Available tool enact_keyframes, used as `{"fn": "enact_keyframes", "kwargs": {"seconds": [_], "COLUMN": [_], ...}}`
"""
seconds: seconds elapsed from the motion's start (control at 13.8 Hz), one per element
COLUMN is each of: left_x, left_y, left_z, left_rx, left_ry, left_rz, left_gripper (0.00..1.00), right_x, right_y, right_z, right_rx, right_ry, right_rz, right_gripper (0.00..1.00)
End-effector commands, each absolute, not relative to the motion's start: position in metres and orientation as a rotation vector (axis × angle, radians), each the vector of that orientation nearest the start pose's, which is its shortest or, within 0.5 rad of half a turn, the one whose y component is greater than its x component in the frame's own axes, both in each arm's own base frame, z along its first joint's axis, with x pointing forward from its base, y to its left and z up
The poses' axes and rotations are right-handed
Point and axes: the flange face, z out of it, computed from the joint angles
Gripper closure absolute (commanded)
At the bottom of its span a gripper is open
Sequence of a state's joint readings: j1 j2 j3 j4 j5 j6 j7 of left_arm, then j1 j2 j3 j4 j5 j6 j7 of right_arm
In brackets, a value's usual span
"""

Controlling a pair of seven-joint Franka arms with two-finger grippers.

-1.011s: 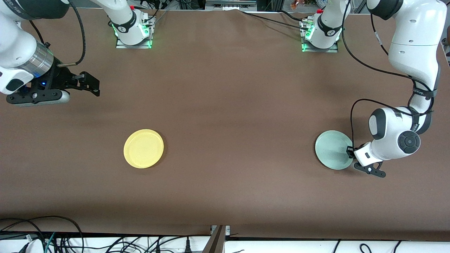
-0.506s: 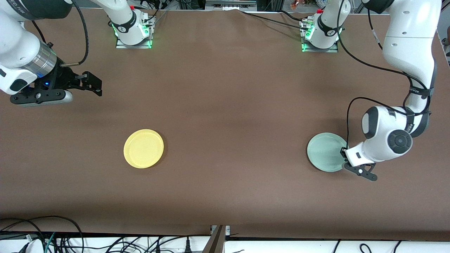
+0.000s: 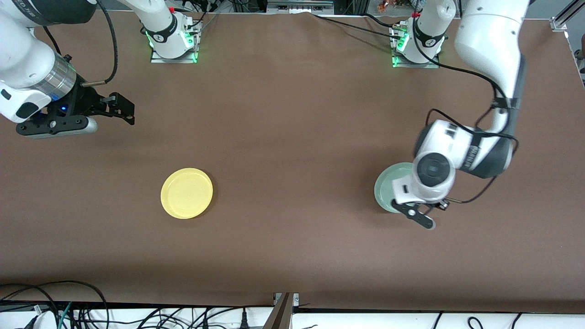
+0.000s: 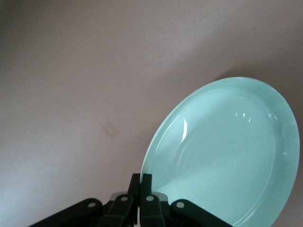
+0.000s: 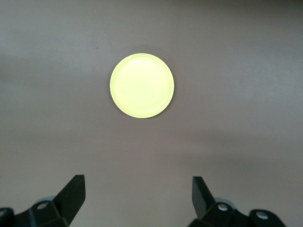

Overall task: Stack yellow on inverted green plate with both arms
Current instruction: 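Flip the green plate with the left gripper while the right gripper reaches the yellow plate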

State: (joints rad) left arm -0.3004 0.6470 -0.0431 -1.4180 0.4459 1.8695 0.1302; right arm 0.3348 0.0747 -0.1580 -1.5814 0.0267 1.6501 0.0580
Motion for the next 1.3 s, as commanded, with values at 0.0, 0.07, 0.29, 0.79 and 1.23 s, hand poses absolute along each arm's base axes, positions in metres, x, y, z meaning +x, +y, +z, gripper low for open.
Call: {"fn": "enact_keyframes", "kwargs": {"seconds": [0.0,0.07,0.29,0.79,1.23], "left_x": [0.654,0.643,0.603,0.566,0.543], "left_y": [-0.263,-0.286,-0.353,-0.431,-0.471], "left_z": [0.323,0.325,0.309,0.292,0.242], "left_rx": [-2.398,-2.334,-2.144,-2.047,-1.905], "left_ry": [0.812,0.791,0.754,0.765,0.574], "left_rz": [0.183,0.149,0.071,-0.071,-0.108], "left_gripper": [1.0,1.0,1.0,1.0,1.0], "right_x": [0.571,0.57,0.571,0.572,0.584], "right_y": [0.107,0.105,0.097,0.092,0.064], "right_z": [0.59,0.591,0.594,0.599,0.59], "right_rx": [-3.127,-3.127,-3.139,-3.157,-3.151], "right_ry": [-0.203,-0.2,-0.19,-0.186,-0.103], "right_rz": [0.0,0.0,-0.016,-0.044,-0.072], "right_gripper": [0.0,0.0,0.0,0.0,0.0]}}
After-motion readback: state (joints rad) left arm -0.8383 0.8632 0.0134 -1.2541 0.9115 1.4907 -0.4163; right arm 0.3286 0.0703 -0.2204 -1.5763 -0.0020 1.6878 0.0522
